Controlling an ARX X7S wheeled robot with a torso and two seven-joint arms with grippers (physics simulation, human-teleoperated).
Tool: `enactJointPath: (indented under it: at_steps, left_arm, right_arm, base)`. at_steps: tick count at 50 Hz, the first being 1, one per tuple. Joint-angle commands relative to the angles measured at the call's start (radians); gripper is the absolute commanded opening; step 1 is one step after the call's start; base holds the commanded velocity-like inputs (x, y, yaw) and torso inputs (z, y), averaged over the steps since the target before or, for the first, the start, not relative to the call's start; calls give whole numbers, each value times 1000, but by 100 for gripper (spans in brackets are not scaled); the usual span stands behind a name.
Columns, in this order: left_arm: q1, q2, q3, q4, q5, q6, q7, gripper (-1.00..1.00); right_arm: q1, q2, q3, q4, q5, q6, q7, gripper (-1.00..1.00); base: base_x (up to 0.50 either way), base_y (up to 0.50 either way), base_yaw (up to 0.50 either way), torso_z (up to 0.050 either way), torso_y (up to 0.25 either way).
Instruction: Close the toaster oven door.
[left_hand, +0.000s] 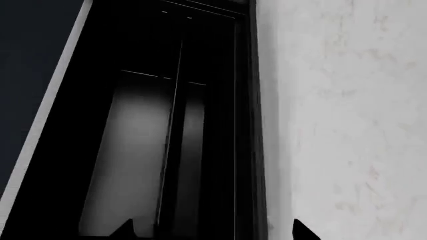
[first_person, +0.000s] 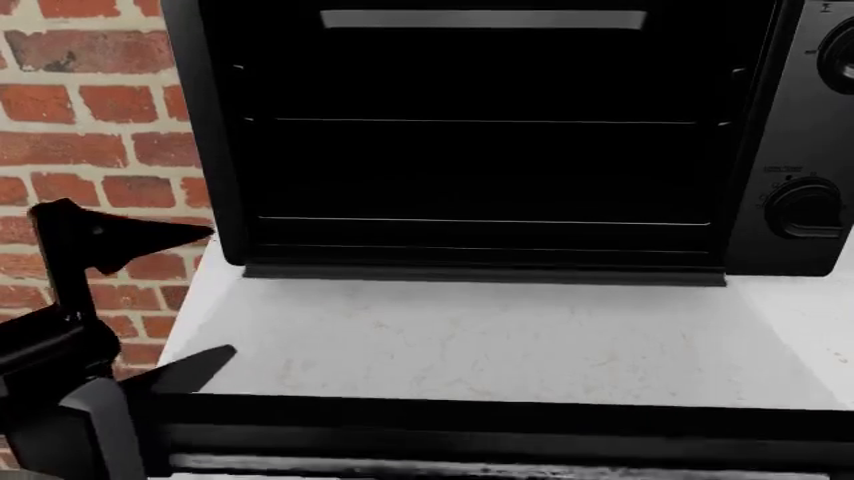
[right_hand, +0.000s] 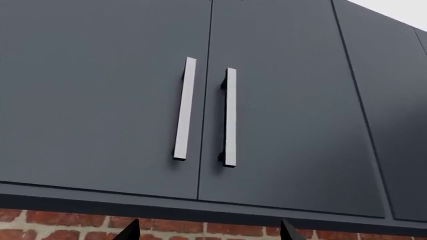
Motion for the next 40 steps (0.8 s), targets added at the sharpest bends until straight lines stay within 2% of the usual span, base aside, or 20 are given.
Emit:
enactJointPath:
  at_steps: [1, 12, 20, 28, 40]
  left_arm:
    - [-45, -10, -90, 23, -73, -4, -91, 100]
    - [0, -13, -103, 112, -90, -86, -82, 100]
    - [16, 47, -126, 65, -128, -107, -143, 100]
    - [87, 106, -183, 140, -190, -245, -211, 100]
    - [186, 222, -275, 333, -254, -530, -338, 100]
  right_arm:
    - [-2, 12, -21, 2, -7, -21, 8, 100]
    - [-3, 22, -37, 3, -12, -37, 17, 100]
    - [-41, 13, 28, -3, 1, -28, 8, 100]
    - [-74, 8, 63, -5, 1, -31, 1, 100]
    - [-103, 13, 88, -6, 3, -45, 4, 100]
  base:
    - [0, 0, 0, 0, 0]
    - [0, 0, 0, 0, 2]
    - [0, 0, 0, 0, 1]
    - [0, 0, -1, 1, 1]
    - [0, 0, 0, 0, 2]
